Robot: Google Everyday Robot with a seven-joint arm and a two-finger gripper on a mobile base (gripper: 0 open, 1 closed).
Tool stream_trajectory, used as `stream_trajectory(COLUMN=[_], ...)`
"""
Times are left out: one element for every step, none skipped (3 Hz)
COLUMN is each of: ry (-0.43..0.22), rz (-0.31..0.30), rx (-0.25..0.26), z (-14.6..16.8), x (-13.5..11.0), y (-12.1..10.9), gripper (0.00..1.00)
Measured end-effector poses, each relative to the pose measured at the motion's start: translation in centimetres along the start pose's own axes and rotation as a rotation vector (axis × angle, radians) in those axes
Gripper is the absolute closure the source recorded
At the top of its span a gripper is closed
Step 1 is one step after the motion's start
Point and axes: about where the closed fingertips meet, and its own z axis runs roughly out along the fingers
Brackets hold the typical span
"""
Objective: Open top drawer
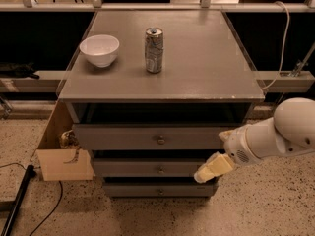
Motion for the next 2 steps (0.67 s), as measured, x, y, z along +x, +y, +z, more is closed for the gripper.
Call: stream_trajectory(ry=[0.004, -0.005], rz=[-0.013, -0.032], rx=[0.018, 0.050], z=[1.8, 3.7], x=[-0.3, -1.6], y=[-0.8, -1.9], gripper=[0.00, 0.00])
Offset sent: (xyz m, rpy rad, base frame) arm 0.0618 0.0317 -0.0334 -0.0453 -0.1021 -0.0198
